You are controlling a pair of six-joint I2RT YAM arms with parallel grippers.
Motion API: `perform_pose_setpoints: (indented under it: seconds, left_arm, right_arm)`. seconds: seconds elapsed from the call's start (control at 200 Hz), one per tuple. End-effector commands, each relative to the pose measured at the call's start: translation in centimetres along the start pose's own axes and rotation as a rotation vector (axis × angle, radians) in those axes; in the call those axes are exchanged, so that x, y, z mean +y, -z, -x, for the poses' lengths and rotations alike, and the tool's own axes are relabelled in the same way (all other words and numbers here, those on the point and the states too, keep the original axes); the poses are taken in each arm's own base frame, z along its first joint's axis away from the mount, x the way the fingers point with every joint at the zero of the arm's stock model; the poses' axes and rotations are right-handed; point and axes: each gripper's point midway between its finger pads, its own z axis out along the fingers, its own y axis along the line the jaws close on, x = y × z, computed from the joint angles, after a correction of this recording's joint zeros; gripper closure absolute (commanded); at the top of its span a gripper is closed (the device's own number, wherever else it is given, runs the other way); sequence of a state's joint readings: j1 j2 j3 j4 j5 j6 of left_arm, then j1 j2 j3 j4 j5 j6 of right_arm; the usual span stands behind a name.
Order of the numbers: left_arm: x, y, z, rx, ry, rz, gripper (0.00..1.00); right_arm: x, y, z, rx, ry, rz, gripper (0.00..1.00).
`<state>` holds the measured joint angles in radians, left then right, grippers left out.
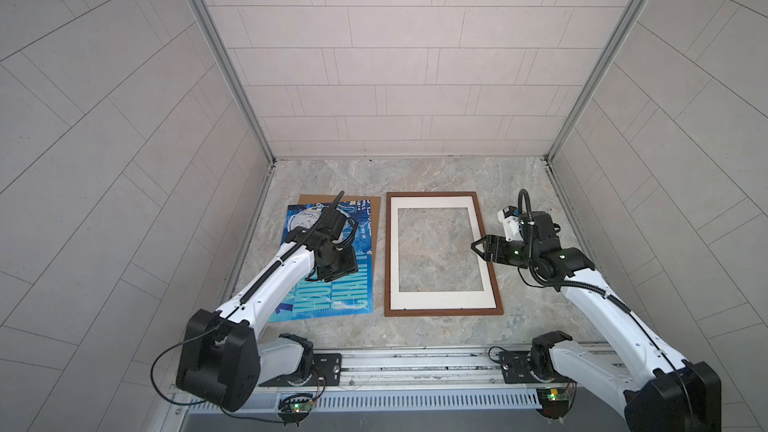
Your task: Put the photo into the frame
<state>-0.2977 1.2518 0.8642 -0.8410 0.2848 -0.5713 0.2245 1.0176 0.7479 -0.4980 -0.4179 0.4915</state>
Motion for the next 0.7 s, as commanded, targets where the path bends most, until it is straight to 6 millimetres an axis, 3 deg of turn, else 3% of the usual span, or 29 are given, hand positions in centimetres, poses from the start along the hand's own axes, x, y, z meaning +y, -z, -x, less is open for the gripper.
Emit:
perform_pose_setpoints:
  seconds: [0.0,0.17,0.395,0.52,0.696]
  left_arm:
    - [1.6,-0.6,0.0,-0.006,-0.014,0.06,0.5]
    - [3.8,-1.0,-0.7,-0.053,0.089,0.128,0.58]
    - [6.3,-1.5,-1.8,-0.154,0.201,0.162,0.66]
    - [7.1,-1.4,-2.4,-0.168,0.214,0.172,0.75]
    - [7.4,-2.0,-2.9,-0.178,0.24,0.153,0.83]
  right_arm:
    - [2.7,-0.8,0.7,0.008,0.048,0.007,0.24]
    - [10.3,-3.5,-1.3,0.062,0.13,0.122,0.24]
    - [19.6,-7.4,-7.8,0.209,0.194,0.281,0.25]
    - [23.3,-9.4,-10.7,0.316,0.229,0.33,0.27]
    - [26.3,-12.3,-13.1,0.384,0.243,0.358,0.3]
